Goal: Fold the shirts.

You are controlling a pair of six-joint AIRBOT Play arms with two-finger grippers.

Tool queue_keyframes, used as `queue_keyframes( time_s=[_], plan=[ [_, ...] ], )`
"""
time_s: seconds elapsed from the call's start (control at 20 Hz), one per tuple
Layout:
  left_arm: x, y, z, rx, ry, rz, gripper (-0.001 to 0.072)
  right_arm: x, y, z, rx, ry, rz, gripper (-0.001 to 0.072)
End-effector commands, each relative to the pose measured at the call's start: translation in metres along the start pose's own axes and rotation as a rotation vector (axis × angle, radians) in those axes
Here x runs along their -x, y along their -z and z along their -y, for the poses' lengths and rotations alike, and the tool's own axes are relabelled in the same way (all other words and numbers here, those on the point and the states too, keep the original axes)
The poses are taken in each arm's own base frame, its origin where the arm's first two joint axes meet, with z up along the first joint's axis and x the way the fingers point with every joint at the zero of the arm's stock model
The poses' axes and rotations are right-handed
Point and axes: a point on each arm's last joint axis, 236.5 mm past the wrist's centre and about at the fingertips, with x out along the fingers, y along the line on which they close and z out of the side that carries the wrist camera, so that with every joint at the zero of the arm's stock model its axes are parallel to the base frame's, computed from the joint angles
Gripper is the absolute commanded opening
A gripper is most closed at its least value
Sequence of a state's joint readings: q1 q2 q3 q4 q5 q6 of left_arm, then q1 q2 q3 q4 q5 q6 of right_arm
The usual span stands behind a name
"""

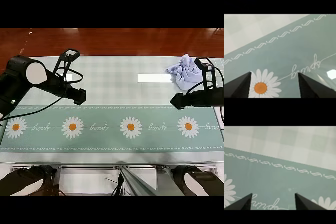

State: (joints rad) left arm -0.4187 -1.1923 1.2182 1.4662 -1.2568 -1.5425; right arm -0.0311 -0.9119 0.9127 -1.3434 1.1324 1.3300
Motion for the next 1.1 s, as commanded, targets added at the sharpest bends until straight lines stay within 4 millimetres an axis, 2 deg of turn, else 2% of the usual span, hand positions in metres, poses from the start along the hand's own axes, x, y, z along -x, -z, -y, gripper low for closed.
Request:
queue_keyframes(
  time_s=[0.0, 0.6, 0.7, 0.8, 0.85, 0.95, 1.05],
  plan=[
    [0.000, 0.000, 0.000, 0.000, 0.000, -0.001, 0.0720, 0.000, 0.000, 0.000, 0.000, -0.001, -0.001, 0.0601],
    [0.000, 0.000, 0.000, 0.000, 0.000, -0.001, 0.0720, 0.000, 0.000, 0.000, 0.000, -0.001, -0.001, 0.0601],
    [0.000, 0.000, 0.000, 0.000, 0.000, -0.001, 0.0720, 0.000, -0.005, -0.002, -0.006, -0.007, 0.020, 0.0600],
    [0.000, 0.000, 0.000, 0.000, 0.000, 0.000, 0.0720, 0.001, -0.025, -0.008, -0.031, -0.035, 0.106, 0.0600],
    [0.000, -0.003, 0.000, 0.000, 0.000, 0.011, 0.0720, 0.004, -0.043, -0.012, -0.055, -0.055, 0.180, 0.0600],
    [-0.001, -0.020, -0.001, 0.000, -0.003, 0.082, 0.0720, 0.013, -0.075, -0.023, -0.122, -0.117, 0.316, 0.0600],
    [0.000, -0.029, -0.001, 0.000, -0.005, 0.120, 0.0720, 0.022, -0.100, -0.017, -0.141, -0.105, 0.429, 0.0600]
  ],
)
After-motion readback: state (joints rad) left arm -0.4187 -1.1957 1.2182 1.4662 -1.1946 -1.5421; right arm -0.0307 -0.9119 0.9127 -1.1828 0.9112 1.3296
